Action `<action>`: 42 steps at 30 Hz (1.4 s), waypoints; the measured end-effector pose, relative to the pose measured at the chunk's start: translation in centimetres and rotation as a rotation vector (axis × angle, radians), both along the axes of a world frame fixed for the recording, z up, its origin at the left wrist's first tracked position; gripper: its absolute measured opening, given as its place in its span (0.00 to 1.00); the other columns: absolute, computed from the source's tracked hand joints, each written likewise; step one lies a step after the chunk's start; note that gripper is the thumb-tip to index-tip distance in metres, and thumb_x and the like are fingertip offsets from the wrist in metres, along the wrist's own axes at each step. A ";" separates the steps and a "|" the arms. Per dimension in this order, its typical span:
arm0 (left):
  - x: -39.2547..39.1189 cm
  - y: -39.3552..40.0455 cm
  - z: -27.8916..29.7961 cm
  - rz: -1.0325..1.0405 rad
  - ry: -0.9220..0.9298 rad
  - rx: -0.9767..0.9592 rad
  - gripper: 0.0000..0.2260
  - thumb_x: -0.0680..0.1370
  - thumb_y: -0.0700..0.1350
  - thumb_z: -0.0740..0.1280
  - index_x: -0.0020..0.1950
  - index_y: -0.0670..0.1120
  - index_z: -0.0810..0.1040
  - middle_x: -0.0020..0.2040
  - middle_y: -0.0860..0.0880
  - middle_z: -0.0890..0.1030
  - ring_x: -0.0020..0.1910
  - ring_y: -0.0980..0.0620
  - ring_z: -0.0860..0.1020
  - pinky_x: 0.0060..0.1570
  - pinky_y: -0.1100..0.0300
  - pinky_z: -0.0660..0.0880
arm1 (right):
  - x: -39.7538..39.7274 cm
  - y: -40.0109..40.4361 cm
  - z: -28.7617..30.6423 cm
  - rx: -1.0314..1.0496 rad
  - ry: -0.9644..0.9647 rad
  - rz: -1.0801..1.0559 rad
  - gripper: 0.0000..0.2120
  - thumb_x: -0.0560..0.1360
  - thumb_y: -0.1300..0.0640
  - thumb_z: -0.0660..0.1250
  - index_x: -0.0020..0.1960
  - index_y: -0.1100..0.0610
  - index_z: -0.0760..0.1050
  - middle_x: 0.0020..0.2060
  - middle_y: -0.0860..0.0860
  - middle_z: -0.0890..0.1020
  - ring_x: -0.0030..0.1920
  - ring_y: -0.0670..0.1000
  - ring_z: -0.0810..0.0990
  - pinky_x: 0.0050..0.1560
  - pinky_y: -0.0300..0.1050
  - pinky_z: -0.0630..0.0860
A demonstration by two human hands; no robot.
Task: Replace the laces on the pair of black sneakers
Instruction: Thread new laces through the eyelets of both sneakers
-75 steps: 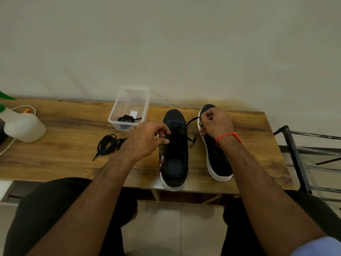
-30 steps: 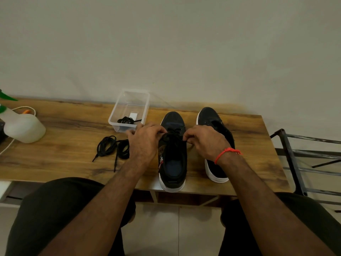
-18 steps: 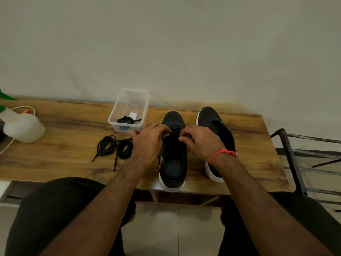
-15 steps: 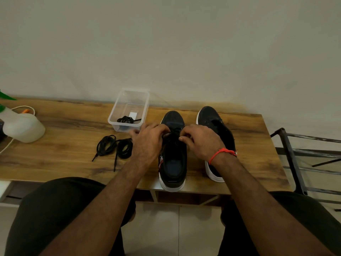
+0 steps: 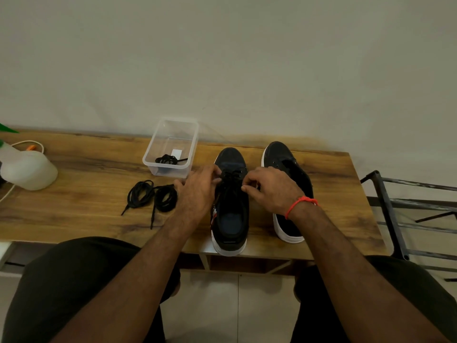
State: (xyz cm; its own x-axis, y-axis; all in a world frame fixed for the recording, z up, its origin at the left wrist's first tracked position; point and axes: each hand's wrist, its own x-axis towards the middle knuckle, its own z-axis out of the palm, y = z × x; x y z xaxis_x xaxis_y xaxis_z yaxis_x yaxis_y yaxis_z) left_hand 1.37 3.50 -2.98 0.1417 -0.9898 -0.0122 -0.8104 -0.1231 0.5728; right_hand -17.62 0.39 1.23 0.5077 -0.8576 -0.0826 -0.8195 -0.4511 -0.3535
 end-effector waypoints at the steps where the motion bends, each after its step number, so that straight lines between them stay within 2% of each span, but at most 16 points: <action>1: 0.1 -0.1 0.1 -0.009 0.030 -0.001 0.06 0.83 0.48 0.64 0.59 0.55 0.73 0.53 0.57 0.77 0.59 0.52 0.76 0.67 0.45 0.64 | 0.0 0.0 -0.1 0.010 -0.019 -0.009 0.07 0.81 0.46 0.64 0.53 0.48 0.78 0.48 0.45 0.78 0.50 0.48 0.76 0.59 0.58 0.76; 4: 0.3 -0.2 0.6 -0.067 0.058 -0.005 0.05 0.81 0.45 0.66 0.56 0.54 0.74 0.49 0.58 0.77 0.52 0.54 0.79 0.59 0.50 0.76 | 0.3 -0.1 -0.1 0.037 -0.068 -0.024 0.10 0.81 0.43 0.63 0.54 0.47 0.78 0.48 0.45 0.79 0.50 0.48 0.77 0.59 0.58 0.76; 6: 0.5 -0.4 0.8 -0.076 0.083 -0.017 0.06 0.81 0.44 0.67 0.56 0.53 0.74 0.51 0.55 0.80 0.52 0.54 0.80 0.53 0.54 0.78 | 0.5 -0.1 -0.2 0.034 -0.071 -0.021 0.10 0.80 0.43 0.64 0.53 0.47 0.78 0.48 0.45 0.79 0.49 0.49 0.78 0.58 0.58 0.77; 8: 0.7 -0.4 0.9 -0.117 0.100 -0.042 0.08 0.81 0.42 0.68 0.57 0.52 0.75 0.54 0.54 0.81 0.53 0.53 0.80 0.54 0.52 0.80 | 0.7 -0.1 -0.2 0.034 -0.068 -0.012 0.09 0.80 0.45 0.65 0.52 0.49 0.78 0.47 0.46 0.79 0.48 0.49 0.78 0.56 0.56 0.78; 11: 0.6 -0.4 0.9 -0.210 -0.003 -0.061 0.13 0.81 0.41 0.67 0.65 0.50 0.79 0.61 0.50 0.80 0.60 0.51 0.77 0.60 0.50 0.77 | 0.8 -0.1 -0.3 0.046 -0.081 -0.006 0.08 0.81 0.47 0.65 0.51 0.50 0.78 0.47 0.47 0.79 0.48 0.49 0.78 0.56 0.54 0.79; 15: 0.5 -0.3 0.9 -0.129 -0.103 -0.171 0.10 0.81 0.44 0.67 0.61 0.51 0.83 0.57 0.52 0.80 0.55 0.51 0.77 0.53 0.54 0.78 | 0.7 0.0 -0.2 0.032 -0.077 -0.005 0.06 0.80 0.48 0.64 0.49 0.49 0.77 0.45 0.46 0.79 0.47 0.48 0.77 0.55 0.54 0.79; 18: 0.3 -0.1 0.7 -0.078 -0.157 -0.182 0.10 0.81 0.47 0.67 0.60 0.52 0.83 0.57 0.54 0.81 0.54 0.52 0.78 0.50 0.58 0.77 | 0.8 0.1 -0.1 0.025 -0.052 -0.007 0.06 0.80 0.48 0.64 0.46 0.48 0.74 0.43 0.46 0.78 0.46 0.49 0.76 0.54 0.55 0.77; 26: 0.0 0.0 0.1 0.027 -0.150 -0.226 0.07 0.80 0.49 0.70 0.56 0.53 0.84 0.54 0.54 0.83 0.52 0.54 0.80 0.49 0.57 0.78 | 0.6 0.9 -0.2 0.007 -0.046 0.015 0.08 0.77 0.52 0.65 0.41 0.50 0.70 0.40 0.47 0.75 0.46 0.50 0.71 0.48 0.50 0.71; 30: -0.4 0.0 0.0 0.046 -0.150 -0.178 0.08 0.80 0.52 0.68 0.57 0.55 0.83 0.55 0.55 0.83 0.51 0.54 0.80 0.47 0.57 0.78 | 0.0 0.9 -0.3 0.051 -0.023 0.060 0.09 0.77 0.53 0.66 0.40 0.51 0.69 0.39 0.46 0.73 0.46 0.50 0.70 0.46 0.46 0.67; 32: -0.6 0.0 0.0 0.039 -0.165 -0.158 0.08 0.81 0.53 0.67 0.57 0.57 0.83 0.55 0.55 0.83 0.51 0.54 0.80 0.47 0.57 0.78 | -0.3 0.5 -0.4 0.074 -0.012 0.077 0.09 0.77 0.53 0.66 0.40 0.50 0.68 0.38 0.45 0.72 0.45 0.50 0.69 0.46 0.47 0.69; 35: 0.0 -0.2 -0.3 -0.029 -0.164 -0.128 0.08 0.81 0.52 0.67 0.58 0.54 0.83 0.55 0.54 0.82 0.53 0.54 0.79 0.51 0.55 0.78 | -0.5 0.1 -0.9 0.079 -0.021 0.071 0.09 0.78 0.51 0.66 0.40 0.48 0.70 0.37 0.44 0.74 0.44 0.48 0.72 0.48 0.51 0.75; 37: 0.6 -0.6 -0.1 -0.098 -0.111 -0.111 0.08 0.81 0.48 0.67 0.58 0.52 0.83 0.55 0.53 0.82 0.54 0.53 0.79 0.54 0.55 0.78 | -0.8 -0.2 -1.1 0.100 -0.074 0.048 0.07 0.79 0.50 0.67 0.43 0.49 0.75 0.38 0.44 0.77 0.42 0.47 0.76 0.48 0.52 0.79; 39: 0.7 -0.8 1.1 -0.103 0.095 -0.110 0.09 0.82 0.45 0.66 0.60 0.51 0.82 0.56 0.54 0.82 0.53 0.55 0.79 0.53 0.59 0.78 | -1.0 -0.4 -1.0 0.141 -0.107 0.039 0.06 0.80 0.49 0.66 0.48 0.51 0.79 0.41 0.45 0.80 0.43 0.46 0.78 0.50 0.51 0.80; 41: 0.3 -0.7 3.1 -0.062 0.320 -0.131 0.09 0.83 0.48 0.65 0.61 0.51 0.82 0.54 0.56 0.82 0.49 0.59 0.80 0.48 0.65 0.77 | -1.0 -0.4 -0.8 0.165 -0.119 0.042 0.08 0.80 0.48 0.66 0.51 0.51 0.79 0.43 0.47 0.81 0.46 0.47 0.79 0.51 0.52 0.80; 42: 0.0 -0.5 4.1 -0.073 0.366 -0.141 0.09 0.83 0.50 0.66 0.60 0.52 0.82 0.53 0.57 0.82 0.47 0.60 0.79 0.46 0.66 0.76 | -0.9 -0.3 -0.8 0.163 -0.115 0.042 0.09 0.80 0.47 0.66 0.51 0.51 0.79 0.44 0.47 0.81 0.46 0.48 0.79 0.52 0.52 0.80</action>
